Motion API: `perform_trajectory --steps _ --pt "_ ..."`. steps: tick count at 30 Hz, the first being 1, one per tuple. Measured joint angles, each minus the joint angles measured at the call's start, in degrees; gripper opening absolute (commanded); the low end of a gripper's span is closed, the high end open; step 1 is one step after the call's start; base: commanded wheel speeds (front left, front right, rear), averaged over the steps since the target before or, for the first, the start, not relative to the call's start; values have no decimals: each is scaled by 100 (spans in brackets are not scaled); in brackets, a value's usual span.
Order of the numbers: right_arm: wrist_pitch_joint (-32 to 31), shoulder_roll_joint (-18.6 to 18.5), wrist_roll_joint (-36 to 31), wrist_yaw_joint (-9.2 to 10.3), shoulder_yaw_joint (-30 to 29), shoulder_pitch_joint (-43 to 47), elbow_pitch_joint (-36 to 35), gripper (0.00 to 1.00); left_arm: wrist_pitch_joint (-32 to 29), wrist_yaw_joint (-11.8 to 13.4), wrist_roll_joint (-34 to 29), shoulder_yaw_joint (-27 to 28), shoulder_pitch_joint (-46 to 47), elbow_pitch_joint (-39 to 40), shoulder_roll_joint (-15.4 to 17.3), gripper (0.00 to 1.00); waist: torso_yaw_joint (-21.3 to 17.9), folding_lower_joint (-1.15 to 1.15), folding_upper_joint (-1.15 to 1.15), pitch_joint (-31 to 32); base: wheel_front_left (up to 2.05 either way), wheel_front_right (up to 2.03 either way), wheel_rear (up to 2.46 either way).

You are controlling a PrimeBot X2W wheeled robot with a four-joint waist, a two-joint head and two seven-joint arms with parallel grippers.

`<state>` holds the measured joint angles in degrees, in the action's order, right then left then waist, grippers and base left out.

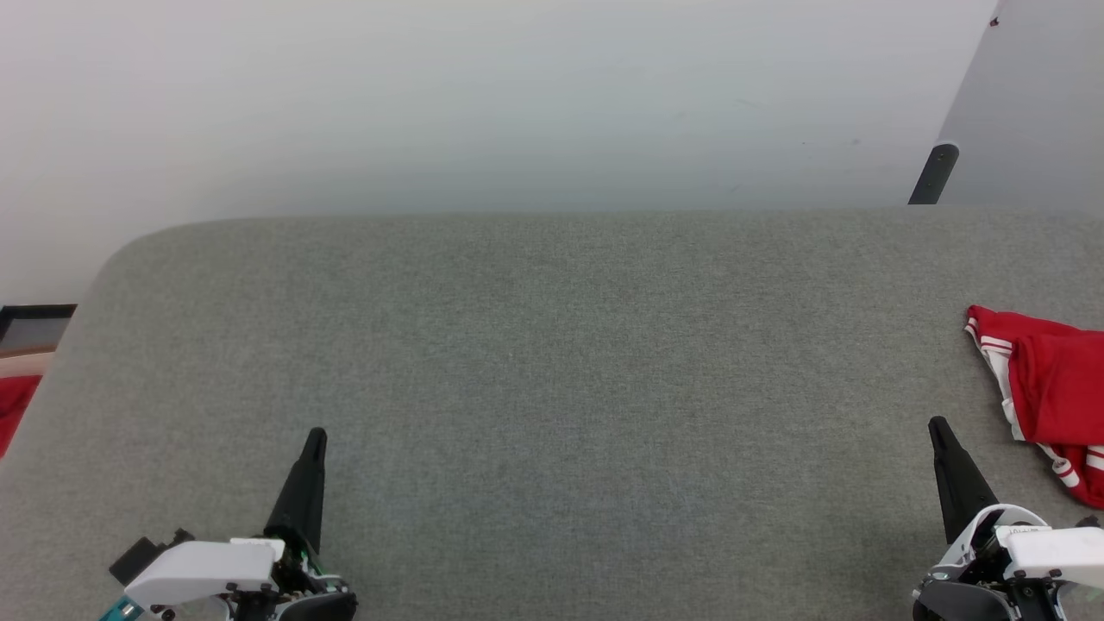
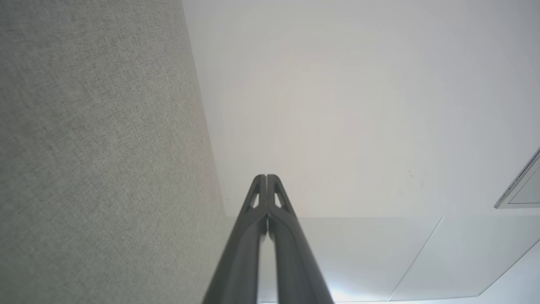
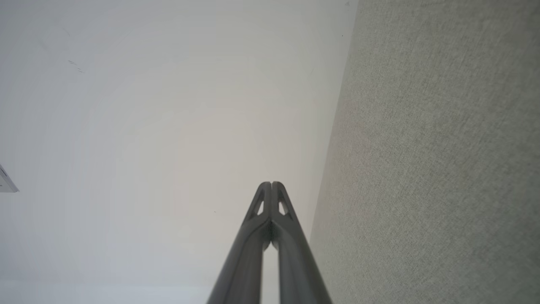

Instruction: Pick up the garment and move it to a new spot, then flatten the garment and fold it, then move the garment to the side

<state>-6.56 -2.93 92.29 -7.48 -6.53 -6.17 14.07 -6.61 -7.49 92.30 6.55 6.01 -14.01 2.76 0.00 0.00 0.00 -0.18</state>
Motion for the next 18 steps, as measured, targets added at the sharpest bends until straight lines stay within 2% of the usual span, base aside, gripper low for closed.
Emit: perform_trajectory --steps 18 --pt "0 0 0 0 0 0 0 0 0 0 0 -1 1 0 0 0 0 0 0 0 0 0 0"
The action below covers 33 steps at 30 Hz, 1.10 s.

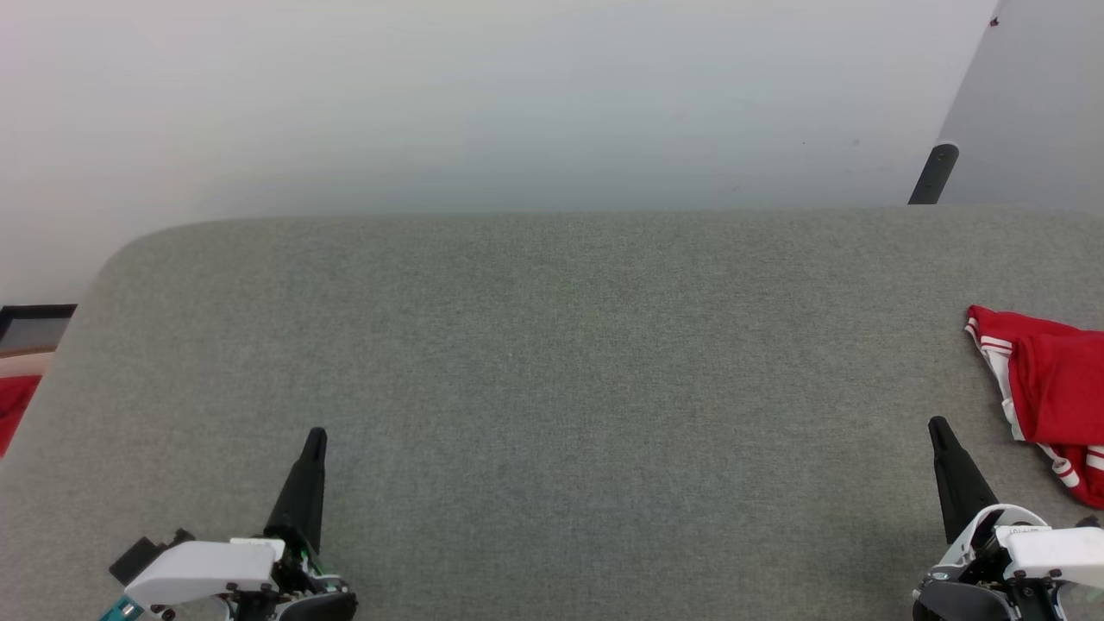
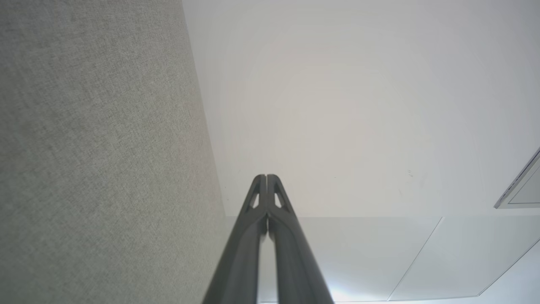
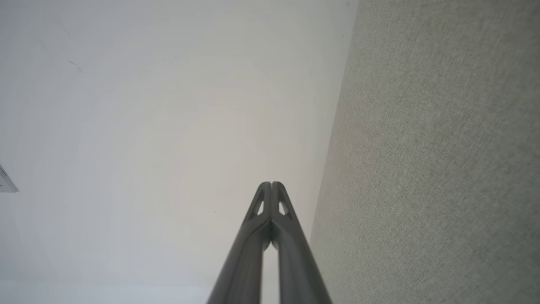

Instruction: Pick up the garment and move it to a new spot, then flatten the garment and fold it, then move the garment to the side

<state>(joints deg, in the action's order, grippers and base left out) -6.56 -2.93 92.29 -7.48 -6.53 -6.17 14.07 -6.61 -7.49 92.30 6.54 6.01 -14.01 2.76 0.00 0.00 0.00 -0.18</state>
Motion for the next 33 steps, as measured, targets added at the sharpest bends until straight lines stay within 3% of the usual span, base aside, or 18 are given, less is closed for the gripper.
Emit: perform_trajectory --steps 33 --pt "0 0 0 0 0 0 0 0 0 0 0 -1 0 0 0 0 0 0 0 0 0 0 0"
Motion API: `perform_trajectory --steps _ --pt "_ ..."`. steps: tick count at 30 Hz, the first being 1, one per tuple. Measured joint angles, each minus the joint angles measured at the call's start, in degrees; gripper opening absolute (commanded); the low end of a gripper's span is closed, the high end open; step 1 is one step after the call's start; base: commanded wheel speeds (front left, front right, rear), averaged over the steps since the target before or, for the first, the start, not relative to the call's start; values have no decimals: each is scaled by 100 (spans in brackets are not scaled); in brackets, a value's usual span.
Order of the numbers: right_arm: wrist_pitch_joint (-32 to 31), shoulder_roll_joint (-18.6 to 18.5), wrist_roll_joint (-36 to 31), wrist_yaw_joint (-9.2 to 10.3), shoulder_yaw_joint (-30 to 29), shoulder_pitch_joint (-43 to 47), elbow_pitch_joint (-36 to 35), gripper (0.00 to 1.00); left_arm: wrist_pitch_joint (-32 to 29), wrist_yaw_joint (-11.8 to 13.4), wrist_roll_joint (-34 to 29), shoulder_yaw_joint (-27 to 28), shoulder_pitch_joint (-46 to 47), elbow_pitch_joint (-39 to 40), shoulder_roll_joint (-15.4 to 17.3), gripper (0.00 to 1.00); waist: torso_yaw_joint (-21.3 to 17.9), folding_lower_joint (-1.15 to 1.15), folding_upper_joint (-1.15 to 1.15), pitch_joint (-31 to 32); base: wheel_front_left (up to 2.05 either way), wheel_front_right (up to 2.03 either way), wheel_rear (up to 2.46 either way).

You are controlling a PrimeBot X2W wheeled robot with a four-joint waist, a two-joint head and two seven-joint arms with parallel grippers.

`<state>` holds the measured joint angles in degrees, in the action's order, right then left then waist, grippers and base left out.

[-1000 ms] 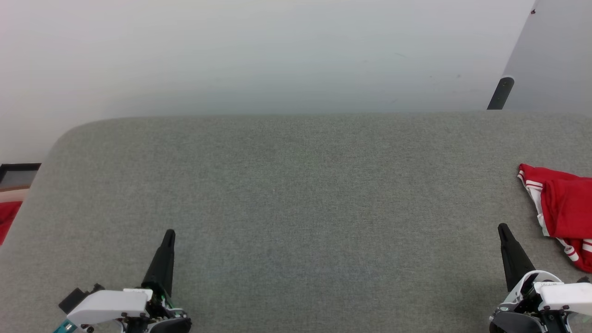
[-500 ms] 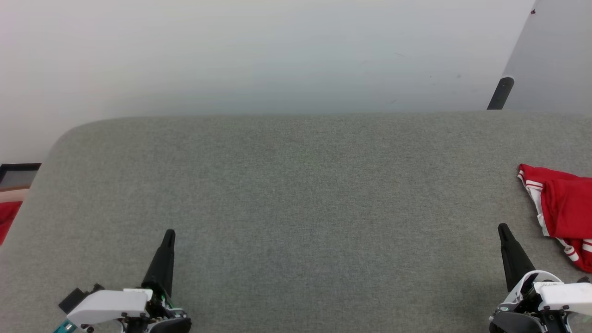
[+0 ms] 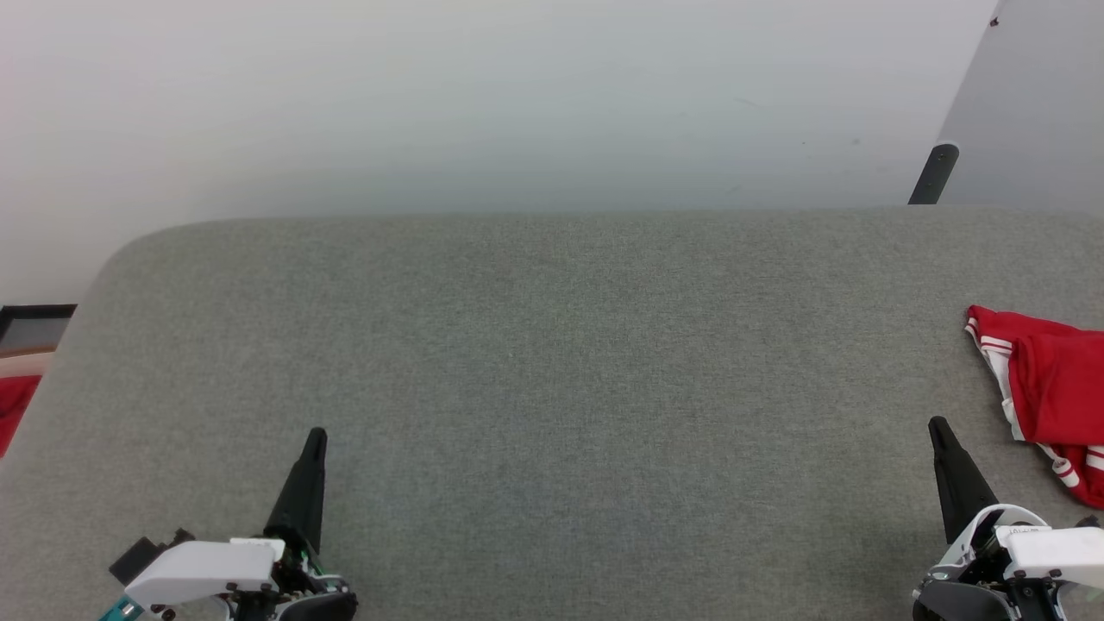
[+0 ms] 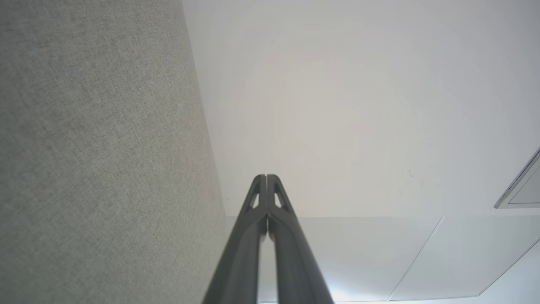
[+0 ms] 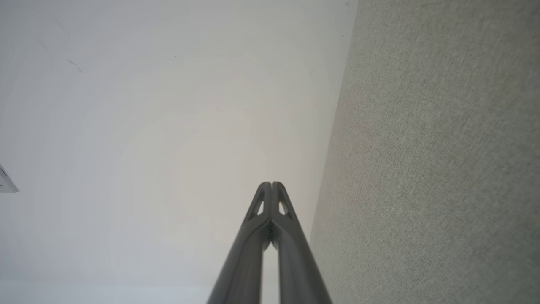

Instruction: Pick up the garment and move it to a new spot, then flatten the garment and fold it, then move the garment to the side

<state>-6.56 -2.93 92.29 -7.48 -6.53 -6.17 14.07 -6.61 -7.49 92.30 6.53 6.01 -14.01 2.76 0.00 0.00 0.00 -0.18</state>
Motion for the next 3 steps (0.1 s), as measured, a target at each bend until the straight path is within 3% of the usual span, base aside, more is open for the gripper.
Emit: perform_trajectory --steps 3 --pt "0 0 0 0 0 0 0 0 0 0 0 0 1 0 0 0 0 0 0 0 0 0 0"
